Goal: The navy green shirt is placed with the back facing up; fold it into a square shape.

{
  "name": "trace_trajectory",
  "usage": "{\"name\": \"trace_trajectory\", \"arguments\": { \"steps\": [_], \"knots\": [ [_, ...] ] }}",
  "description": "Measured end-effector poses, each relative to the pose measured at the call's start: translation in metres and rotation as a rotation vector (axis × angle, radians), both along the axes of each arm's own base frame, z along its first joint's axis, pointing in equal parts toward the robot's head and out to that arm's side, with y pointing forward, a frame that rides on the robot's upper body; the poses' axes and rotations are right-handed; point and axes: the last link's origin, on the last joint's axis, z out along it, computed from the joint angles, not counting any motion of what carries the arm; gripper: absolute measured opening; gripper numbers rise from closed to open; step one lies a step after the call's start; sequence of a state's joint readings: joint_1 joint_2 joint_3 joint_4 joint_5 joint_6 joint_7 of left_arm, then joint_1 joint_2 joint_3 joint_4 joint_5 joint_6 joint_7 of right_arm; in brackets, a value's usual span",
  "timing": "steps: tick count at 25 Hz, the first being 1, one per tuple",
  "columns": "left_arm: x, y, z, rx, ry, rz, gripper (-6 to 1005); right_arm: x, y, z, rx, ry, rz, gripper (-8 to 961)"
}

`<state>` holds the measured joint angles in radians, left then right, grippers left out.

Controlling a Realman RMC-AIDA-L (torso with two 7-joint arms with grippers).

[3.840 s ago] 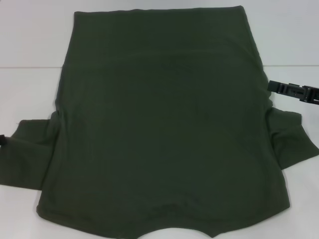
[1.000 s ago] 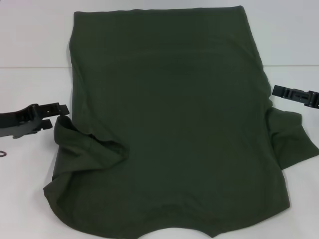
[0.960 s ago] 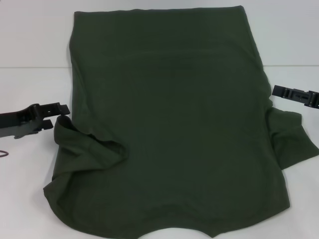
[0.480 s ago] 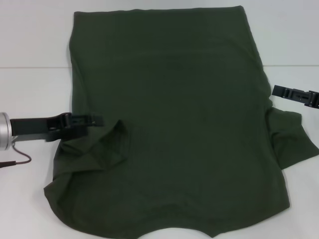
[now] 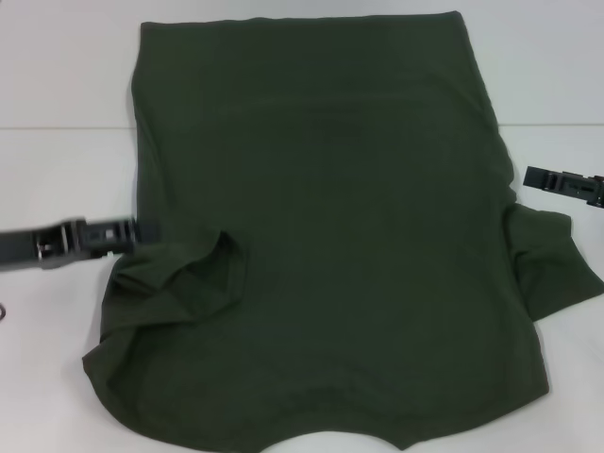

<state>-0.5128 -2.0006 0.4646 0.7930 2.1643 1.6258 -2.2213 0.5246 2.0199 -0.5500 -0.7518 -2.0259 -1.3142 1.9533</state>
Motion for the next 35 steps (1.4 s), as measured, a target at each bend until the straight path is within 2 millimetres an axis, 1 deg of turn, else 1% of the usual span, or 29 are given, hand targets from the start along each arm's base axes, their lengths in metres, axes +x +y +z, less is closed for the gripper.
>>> {"name": "trace_trajectory", "arguments": {
  "steps": [2,5,9,12,14,16,20,24,30,35],
  "knots": [
    [0.001,-0.013,-0.004,-0.019,0.025,-0.129,765,0.002,-0.002,0.004,-0.023,-0.011,0.007,939],
    [0.005,-0.026,-0.010,-0.017,0.023,-0.263,765,0.008,-0.007,0.013,-0.076,-0.035,-0.010,939],
    [0.007,-0.028,-0.014,-0.004,0.026,-0.285,765,0.018,-0.005,0.038,-0.146,-0.055,-0.136,939],
    [0.009,-0.025,-0.014,0.001,0.027,-0.290,765,0.022,0.002,0.056,-0.180,-0.085,-0.256,939],
    [0.011,-0.024,-0.016,0.001,0.027,-0.296,765,0.023,0.008,0.063,-0.200,-0.119,-0.335,939],
    [0.012,-0.024,-0.019,0.000,0.025,-0.298,765,0.023,0.012,0.064,-0.213,-0.157,-0.379,939],
    [0.013,-0.024,-0.021,0.004,0.026,-0.296,766,0.020,0.023,0.059,-0.212,-0.226,-0.412,939],
    [0.011,-0.025,-0.021,0.011,0.022,-0.289,766,0.015,0.030,0.043,-0.223,-0.250,-0.394,939],
    [0.012,-0.025,-0.020,0.026,0.007,-0.290,765,0.008,0.035,0.020,-0.268,-0.261,-0.384,939],
    [0.013,-0.025,-0.021,0.028,0.005,-0.292,765,0.002,0.038,0.004,-0.283,-0.321,-0.330,939]
  ]
}}
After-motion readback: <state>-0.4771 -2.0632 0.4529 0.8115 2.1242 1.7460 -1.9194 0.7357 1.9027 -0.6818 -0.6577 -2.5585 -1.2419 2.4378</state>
